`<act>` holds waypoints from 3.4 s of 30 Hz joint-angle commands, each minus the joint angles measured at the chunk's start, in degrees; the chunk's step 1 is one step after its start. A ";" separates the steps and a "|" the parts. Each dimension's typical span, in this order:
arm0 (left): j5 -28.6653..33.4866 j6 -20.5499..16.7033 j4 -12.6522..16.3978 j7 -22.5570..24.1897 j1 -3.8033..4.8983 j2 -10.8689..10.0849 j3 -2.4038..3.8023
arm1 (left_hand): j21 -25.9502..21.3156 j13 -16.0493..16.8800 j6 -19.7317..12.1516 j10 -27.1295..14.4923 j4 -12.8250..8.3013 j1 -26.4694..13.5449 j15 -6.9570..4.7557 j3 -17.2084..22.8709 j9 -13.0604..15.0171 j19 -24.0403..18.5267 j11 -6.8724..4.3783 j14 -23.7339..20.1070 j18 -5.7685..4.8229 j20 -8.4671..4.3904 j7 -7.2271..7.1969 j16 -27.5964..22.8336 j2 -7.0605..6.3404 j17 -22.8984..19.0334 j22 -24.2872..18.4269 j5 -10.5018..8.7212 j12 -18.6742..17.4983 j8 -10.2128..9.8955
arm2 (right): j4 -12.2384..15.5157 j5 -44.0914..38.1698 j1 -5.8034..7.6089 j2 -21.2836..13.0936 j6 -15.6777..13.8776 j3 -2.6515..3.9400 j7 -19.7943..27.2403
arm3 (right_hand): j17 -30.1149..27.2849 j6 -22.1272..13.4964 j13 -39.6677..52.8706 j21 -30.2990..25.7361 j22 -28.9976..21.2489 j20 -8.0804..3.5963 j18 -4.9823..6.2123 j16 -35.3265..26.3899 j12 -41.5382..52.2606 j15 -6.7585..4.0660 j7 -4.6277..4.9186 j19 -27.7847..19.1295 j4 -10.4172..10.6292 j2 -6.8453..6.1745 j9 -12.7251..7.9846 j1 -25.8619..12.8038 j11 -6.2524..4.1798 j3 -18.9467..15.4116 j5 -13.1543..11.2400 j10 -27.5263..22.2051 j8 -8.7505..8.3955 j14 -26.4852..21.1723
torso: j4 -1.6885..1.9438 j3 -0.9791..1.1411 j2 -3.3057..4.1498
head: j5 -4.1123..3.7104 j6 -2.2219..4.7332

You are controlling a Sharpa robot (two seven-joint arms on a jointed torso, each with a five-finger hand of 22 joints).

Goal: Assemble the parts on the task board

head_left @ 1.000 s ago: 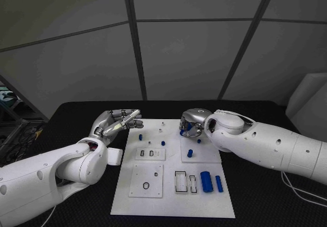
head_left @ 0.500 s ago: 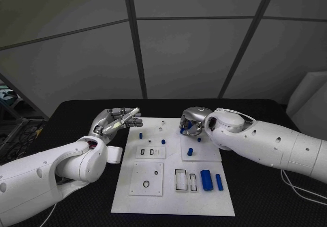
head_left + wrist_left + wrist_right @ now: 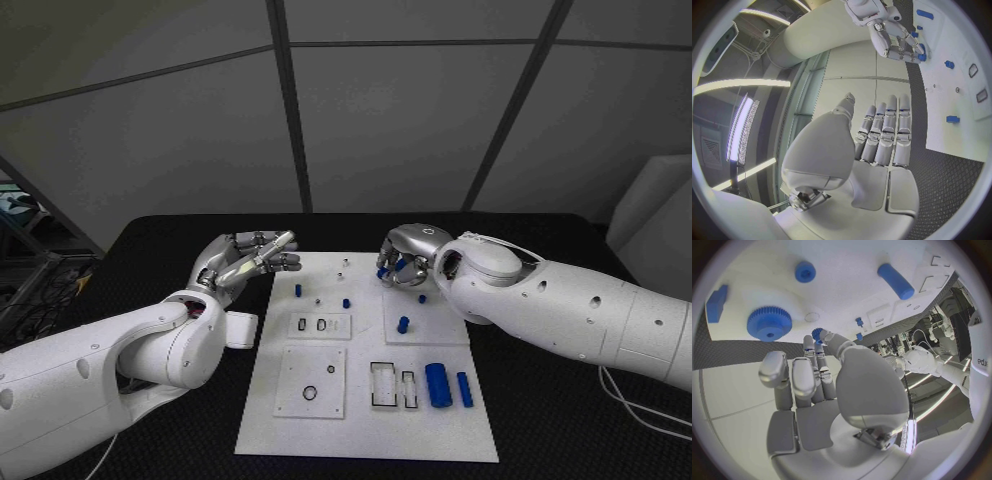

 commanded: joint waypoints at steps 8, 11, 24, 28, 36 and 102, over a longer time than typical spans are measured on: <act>0.14 0.35 0.15 0.13 0.12 0.00 0.07 | 0.18 -0.04 -0.20 -0.18 -0.43 -0.05 0.44 -0.07 -0.07 -0.15 0.33 -0.18 -0.76 0.40 0.38 -0.39 0.20 0.09 0.08 -0.31 -0.52 -0.45 | -4.03 -0.02 0.38 4.35 -8.58 0.05 -1.94 | 0.21 0.35 0.02 0.34 0.16 -0.01 -1.12 0.49 -0.19 -0.39 0.04 0.34 0.20 -0.02 0.09 0.29 0.01 0.30 -0.45 0.26 0.24 1.85 | 0.41 -0.04 0.33 | -0.02 0.51; 0.14 0.41 0.12 0.10 0.13 0.12 0.07 | 0.18 -0.04 -0.20 -0.18 -0.43 -0.05 0.44 -0.07 -0.07 -0.15 0.33 -0.18 -0.76 0.40 0.38 -0.39 0.20 0.09 0.08 -0.31 -0.52 -0.45 | -5.27 -0.04 0.40 5.77 -9.31 0.05 -1.83 | 0.28 0.37 0.01 0.39 0.24 -0.01 -1.13 0.54 -0.20 -0.39 0.06 0.39 0.22 -0.02 0.10 0.29 0.02 0.32 -0.48 0.25 0.24 1.85 | 0.38 -0.01 0.39 | -0.07 0.50; 0.14 0.66 -0.21 -0.04 0.26 0.67 0.07 | 0.17 -0.03 -0.20 -0.19 -0.46 -0.08 0.47 -0.09 -0.07 -0.24 0.35 -0.25 -0.77 0.42 0.38 -0.46 0.22 0.11 0.08 -0.31 -0.56 -0.49 | -10.26 0.97 0.47 10.66 -9.30 0.05 0.42 | 0.43 0.34 -0.05 0.51 0.38 0.00 -1.16 0.74 -0.31 -0.32 0.26 0.40 0.45 -0.02 0.08 0.19 0.15 0.45 -0.58 0.11 0.11 1.84 | 0.62 -0.02 0.51 | -0.34 0.20; 0.14 0.71 -0.20 -0.17 0.35 0.80 0.07 | 0.17 -0.03 -0.20 -0.19 -0.46 -0.08 0.47 -0.09 -0.07 -0.24 0.35 -0.25 -0.77 0.42 0.38 -0.46 0.22 0.11 0.08 -0.31 -0.56 -0.49 | -11.65 1.53 0.47 11.62 -8.66 0.05 1.29 | 0.48 0.29 -0.06 0.52 0.38 0.02 -1.16 0.80 -0.33 -0.28 0.31 0.37 0.52 -0.09 0.07 0.11 0.20 0.44 -0.57 0.04 0.05 1.83 | 0.60 -0.07 0.51 | -0.34 0.03; 0.14 0.78 -0.20 -0.25 0.56 1.03 0.08 | 0.16 -0.03 -0.20 -0.19 -0.47 -0.09 0.48 -0.10 -0.06 -0.29 0.35 -0.29 -0.78 0.43 0.38 -0.50 0.24 0.12 0.07 -0.31 -0.59 -0.51 | -13.81 2.05 0.47 13.15 -7.22 0.03 2.06 | 0.64 0.21 -0.09 0.56 0.43 0.05 -1.17 0.94 -0.36 -0.23 0.36 0.36 0.66 -0.13 0.05 0.00 0.26 0.45 -0.55 -0.06 -0.04 1.83 | 0.54 -0.03 0.55 | -0.27 -0.13; 0.14 2.20 -0.97 -0.55 1.06 0.82 0.08 | 0.16 -0.03 -0.31 -0.37 -0.61 -0.15 0.58 -0.15 -0.07 -0.57 0.46 -0.47 -0.79 0.50 0.49 -0.74 0.38 0.22 0.07 -0.32 -0.85 -0.75 | 2.51 15.81 1.09 -6.59 -2.14 0.15 -2.48 | 5.89 -12.05 19.04 4.43 6.91 -0.53 -2.34 5.99 25.05 -0.80 0.93 4.20 10.32 -3.50 -0.33 3.52 -0.53 -19.91 3.49 1.24 0.44 2.18 | -1.24 0.58 0.22 | -0.03 0.23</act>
